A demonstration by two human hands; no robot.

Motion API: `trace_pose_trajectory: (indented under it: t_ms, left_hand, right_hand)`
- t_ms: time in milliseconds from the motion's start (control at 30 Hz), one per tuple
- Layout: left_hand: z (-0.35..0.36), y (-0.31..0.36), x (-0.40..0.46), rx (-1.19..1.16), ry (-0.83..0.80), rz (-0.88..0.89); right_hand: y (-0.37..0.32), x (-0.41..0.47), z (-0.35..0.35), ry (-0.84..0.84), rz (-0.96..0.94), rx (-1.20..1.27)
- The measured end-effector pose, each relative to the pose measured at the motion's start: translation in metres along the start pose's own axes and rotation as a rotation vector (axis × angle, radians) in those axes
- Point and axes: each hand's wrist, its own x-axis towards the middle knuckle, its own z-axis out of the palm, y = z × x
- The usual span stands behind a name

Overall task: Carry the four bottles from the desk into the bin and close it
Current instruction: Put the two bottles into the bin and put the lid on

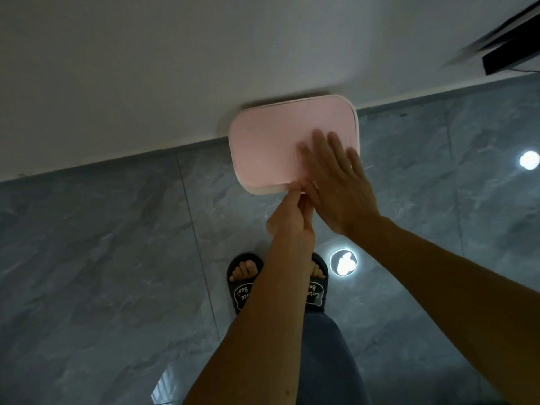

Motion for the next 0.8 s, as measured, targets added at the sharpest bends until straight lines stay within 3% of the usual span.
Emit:
trace_pose_trajectory:
  t_ms: [667, 800]
  left_hand:
    - [-0.016, 0.016, 0.024, 0.217, -0.191, -0.036]
    - [-0.031, 0.027, 0.013, 0.582, -0.151, 0.065]
  right_hand:
    - [-0.006, 0.008, 0.008, -0.075, -0.006, 0.02]
    - [-0.011, 0.002, -0.009, -0.078, -0.012, 0.136]
